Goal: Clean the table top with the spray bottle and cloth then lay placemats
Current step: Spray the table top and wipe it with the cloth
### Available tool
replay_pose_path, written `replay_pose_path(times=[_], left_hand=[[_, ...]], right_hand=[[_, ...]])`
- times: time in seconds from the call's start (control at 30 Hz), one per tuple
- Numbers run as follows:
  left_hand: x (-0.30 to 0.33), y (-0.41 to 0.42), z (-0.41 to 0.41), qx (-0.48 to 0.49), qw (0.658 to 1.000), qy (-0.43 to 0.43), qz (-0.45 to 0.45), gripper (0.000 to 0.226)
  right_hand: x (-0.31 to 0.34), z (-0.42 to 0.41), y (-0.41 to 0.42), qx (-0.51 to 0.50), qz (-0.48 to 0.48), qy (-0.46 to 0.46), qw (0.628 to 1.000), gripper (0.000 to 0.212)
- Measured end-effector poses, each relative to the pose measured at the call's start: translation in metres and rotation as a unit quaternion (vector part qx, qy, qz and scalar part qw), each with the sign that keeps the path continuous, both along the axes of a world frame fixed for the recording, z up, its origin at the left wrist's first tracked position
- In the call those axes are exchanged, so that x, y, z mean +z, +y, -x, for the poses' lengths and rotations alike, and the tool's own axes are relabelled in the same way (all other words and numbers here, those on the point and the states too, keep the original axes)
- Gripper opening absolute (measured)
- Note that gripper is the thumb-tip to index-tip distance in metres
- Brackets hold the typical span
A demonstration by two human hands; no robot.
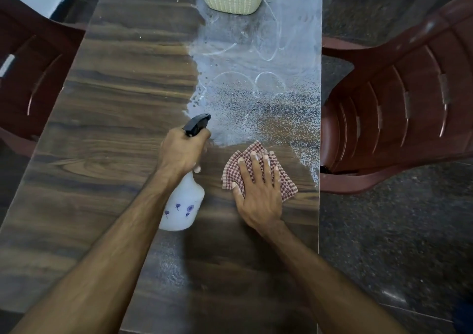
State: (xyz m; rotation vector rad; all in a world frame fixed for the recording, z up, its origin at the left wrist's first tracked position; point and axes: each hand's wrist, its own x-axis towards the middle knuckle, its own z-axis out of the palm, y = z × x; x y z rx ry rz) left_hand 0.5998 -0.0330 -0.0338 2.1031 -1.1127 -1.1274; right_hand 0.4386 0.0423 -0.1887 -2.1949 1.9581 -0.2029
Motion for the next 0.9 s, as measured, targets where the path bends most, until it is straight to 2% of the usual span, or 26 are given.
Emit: replay_pose_path(times=[0.17, 0.37, 0.53, 0.7, 0.83, 0.9], left_hand=[[-0.011, 0.021, -0.014, 0.008, 1.000, 0.012, -0.023, 0.030], [-0.013, 0.020, -0.030, 0.061, 0.998, -0.003, 0.016, 0.022], [-0.010, 0.006, -0.042, 0.083, 0.996, 0.015, 0.003, 0.030], [-0.011, -0.007, -0.053, 0.077, 0.997, 0.025, 0.013, 0.029], [-0.011, -0.024, -0.052, 0.053, 0.997, 0.025, 0.041, 0.015], [-0.010, -0.035, -0.049, 0.043, 0.998, 0.025, 0.041, 0.020]], right_hand=[[0.000, -0.001, -0.001, -0.001, -0.002, 0.005, 1.000, 0.063], [0.000, -0.001, -0.001, -0.003, -0.006, 0.012, 1.000, 0.063], [0.000, -0.001, -0.001, -0.001, -0.008, 0.021, 1.000, 0.063], [0.000, -0.002, -0.001, -0.006, -0.006, 0.027, 1.000, 0.063], [0.001, -0.002, -0.001, -0.007, -0.004, 0.026, 1.000, 0.063], [0.001, -0.002, -0.001, -0.010, 0.001, 0.020, 1.000, 0.062]])
